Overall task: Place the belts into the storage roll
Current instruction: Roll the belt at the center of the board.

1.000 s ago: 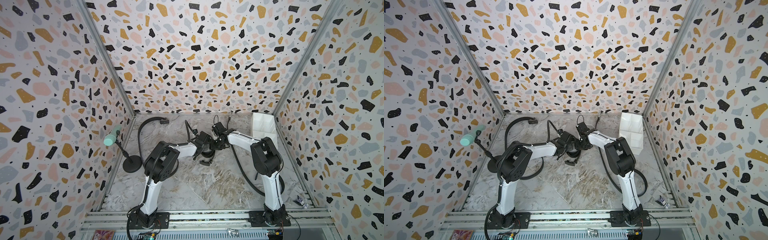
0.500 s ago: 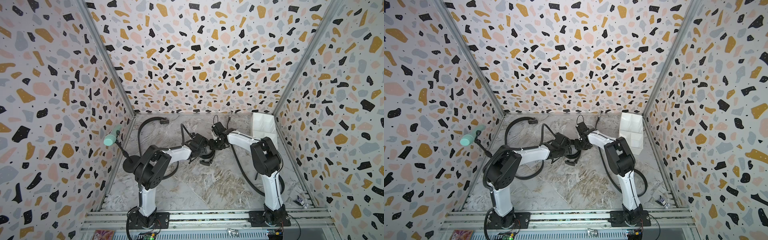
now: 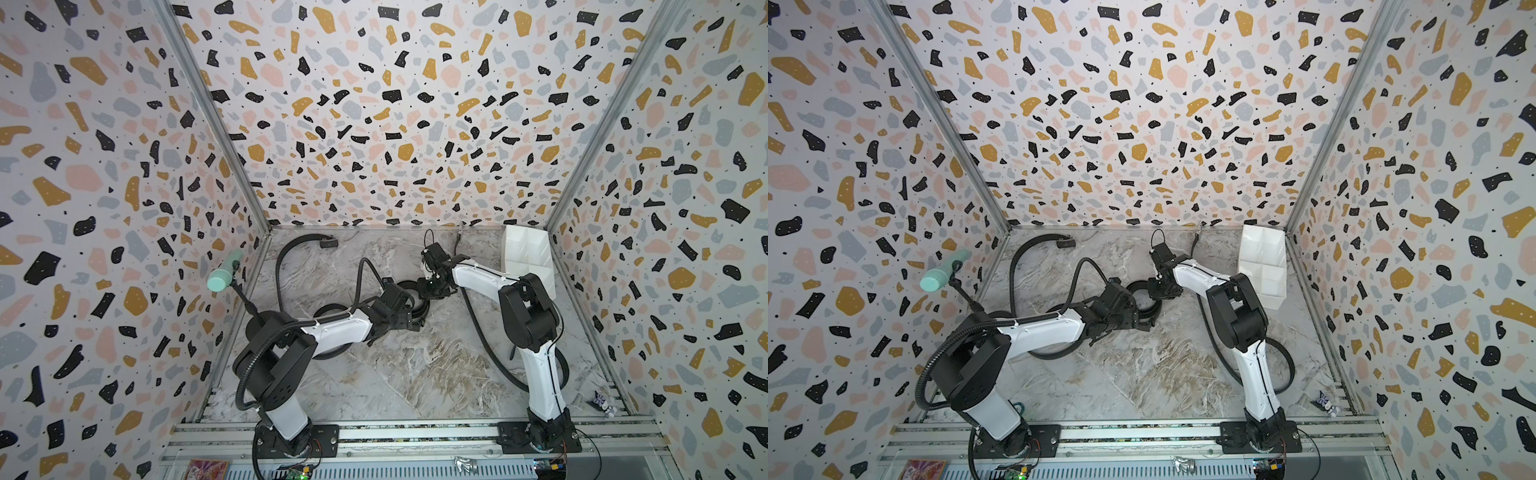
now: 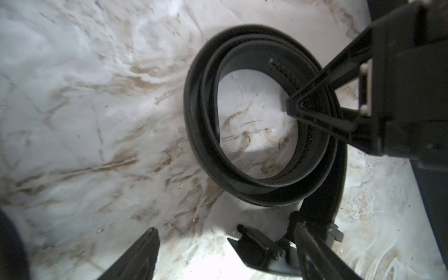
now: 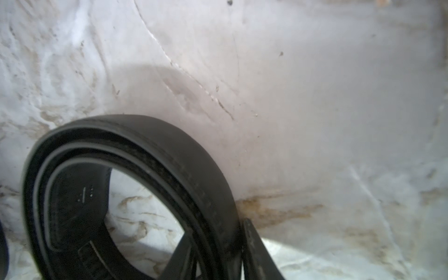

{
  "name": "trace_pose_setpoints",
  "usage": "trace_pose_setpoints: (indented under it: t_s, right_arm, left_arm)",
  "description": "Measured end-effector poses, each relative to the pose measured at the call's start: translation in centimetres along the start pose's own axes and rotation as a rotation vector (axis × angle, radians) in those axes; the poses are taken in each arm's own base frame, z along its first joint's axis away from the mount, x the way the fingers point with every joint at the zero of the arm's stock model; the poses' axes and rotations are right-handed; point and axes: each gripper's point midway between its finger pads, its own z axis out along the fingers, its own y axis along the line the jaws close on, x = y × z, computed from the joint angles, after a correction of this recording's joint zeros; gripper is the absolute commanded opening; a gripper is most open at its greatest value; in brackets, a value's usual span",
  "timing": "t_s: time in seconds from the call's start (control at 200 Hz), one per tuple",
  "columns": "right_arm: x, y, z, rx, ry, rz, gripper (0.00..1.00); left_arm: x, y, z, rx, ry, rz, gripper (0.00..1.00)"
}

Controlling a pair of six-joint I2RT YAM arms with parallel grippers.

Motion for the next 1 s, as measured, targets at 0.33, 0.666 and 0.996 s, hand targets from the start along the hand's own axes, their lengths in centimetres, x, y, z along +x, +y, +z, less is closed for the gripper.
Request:
trace_pose_setpoints:
  t_s: [0.33, 0.666, 0.996]
  right_arm:
    - [0.1, 0.2, 0.0, 0.001, 0.000, -0.004, 0.32]
    - [-0.2, -0.1, 0.1, 0.017, -0.005, -0.019, 0.35]
    - [-0.2, -1.3, 0.1, 0.093, 0.011, -0.104, 0.37]
  left_arm:
    - [0.8, -1.8, 2.7, 0.017, 0.078, -0.005, 0.58]
    - [1.0, -2.7, 3.1, 0.018, 0.095, -0.016, 0.01]
    - [0.5, -0.8, 3.0, -0.034, 0.064, -0.041, 0.00]
